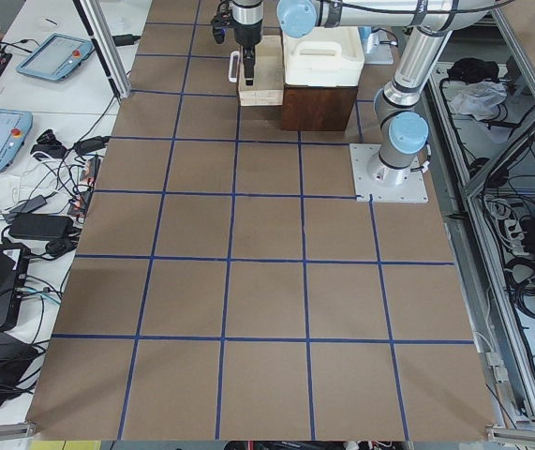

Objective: Put scissors in drawer and close it
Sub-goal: 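Move the right gripper over the grey-and-orange scissors and lower onto them, then close the right gripper on the scissors handles and lift them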

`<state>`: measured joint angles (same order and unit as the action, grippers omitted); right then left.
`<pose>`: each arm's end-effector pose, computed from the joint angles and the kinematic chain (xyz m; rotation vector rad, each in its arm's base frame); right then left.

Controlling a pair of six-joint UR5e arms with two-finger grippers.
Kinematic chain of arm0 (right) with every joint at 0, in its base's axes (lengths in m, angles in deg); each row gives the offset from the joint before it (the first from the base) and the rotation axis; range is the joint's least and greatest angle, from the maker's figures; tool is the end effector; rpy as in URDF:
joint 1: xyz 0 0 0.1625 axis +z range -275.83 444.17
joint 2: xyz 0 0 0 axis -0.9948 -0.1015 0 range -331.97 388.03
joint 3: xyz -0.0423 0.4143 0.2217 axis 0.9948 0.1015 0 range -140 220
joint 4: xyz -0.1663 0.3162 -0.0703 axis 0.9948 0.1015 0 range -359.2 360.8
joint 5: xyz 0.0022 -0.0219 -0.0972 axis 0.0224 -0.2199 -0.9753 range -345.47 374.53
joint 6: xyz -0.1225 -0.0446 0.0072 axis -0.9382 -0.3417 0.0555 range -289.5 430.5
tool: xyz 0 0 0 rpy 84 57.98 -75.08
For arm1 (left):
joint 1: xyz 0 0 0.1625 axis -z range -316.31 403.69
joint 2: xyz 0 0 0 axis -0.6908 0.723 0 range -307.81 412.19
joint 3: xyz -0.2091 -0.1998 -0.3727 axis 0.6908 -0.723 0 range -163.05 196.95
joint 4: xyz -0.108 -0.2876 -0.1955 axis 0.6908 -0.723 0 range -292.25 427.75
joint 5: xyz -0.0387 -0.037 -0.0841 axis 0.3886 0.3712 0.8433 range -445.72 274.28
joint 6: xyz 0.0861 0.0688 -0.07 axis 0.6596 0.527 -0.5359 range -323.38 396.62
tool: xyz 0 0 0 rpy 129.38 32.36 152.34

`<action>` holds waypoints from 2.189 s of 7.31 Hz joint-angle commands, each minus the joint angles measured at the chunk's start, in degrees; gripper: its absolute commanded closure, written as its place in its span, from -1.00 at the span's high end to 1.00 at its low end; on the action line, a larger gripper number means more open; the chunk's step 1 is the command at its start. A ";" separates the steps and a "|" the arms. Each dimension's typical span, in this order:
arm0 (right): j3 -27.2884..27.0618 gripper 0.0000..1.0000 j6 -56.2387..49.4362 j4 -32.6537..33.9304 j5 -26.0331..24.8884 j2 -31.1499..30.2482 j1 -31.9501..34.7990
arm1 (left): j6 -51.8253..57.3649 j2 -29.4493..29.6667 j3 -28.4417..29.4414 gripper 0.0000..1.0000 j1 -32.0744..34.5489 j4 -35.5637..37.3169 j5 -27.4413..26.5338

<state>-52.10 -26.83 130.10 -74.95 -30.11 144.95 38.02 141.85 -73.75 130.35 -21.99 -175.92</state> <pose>-0.1957 -0.6255 0.2532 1.7147 -2.5361 0.0767 -0.1073 -0.4426 0.5014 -0.0535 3.1377 0.0029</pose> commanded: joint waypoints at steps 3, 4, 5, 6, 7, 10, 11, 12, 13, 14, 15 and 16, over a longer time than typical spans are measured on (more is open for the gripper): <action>2.98 0.69 -13.28 0.24 2.47 4.78 -0.04 | 0.00 0.00 0.00 1.00 0.00 0.00 -0.07; 2.98 0.69 -13.94 0.24 2.38 4.79 -0.04 | 0.00 0.00 0.00 1.00 0.00 -0.09 -0.15; 2.89 0.64 -13.94 0.24 2.47 4.88 -0.04 | 0.00 0.00 0.00 1.00 0.00 -0.09 -0.07; 2.89 0.54 -14.03 0.24 2.38 4.96 -0.04 | 0.00 0.00 0.00 1.00 0.00 -0.09 -0.07; 2.89 0.44 -14.03 0.24 2.21 4.96 -0.04 | -0.09 0.00 0.00 1.00 0.00 0.00 0.02; 2.89 0.02 -14.12 0.24 2.03 4.88 -0.30 | 0.00 0.00 0.00 1.00 0.00 0.00 0.02; 2.89 -0.21 -14.03 0.24 2.03 4.88 -0.30 | 0.00 0.00 0.00 1.00 0.00 -0.09 -0.07; 2.89 -0.50 -13.86 0.24 1.77 4.88 -0.30 | 0.00 0.00 0.00 1.00 0.00 -0.09 -0.07; 2.89 -0.72 -13.85 0.24 1.68 4.79 -0.30 | 0.00 0.00 0.00 1.00 0.00 -0.09 -0.07; 2.98 -0.84 -13.59 0.07 1.68 4.35 -0.30 | 0.00 0.00 0.00 1.00 0.00 -0.09 -0.07; 2.98 -0.98 -13.59 -0.11 1.94 3.39 -0.30 | 0.00 0.00 0.00 1.00 0.00 -0.09 -0.07; 2.98 -1.00 -13.85 -0.89 1.77 1.90 -0.30 | 0.00 0.00 0.00 1.00 0.00 -0.09 -0.07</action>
<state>-49.14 -40.52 129.88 -73.14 -26.74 144.64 38.02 141.84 -73.75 130.35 -22.08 -175.98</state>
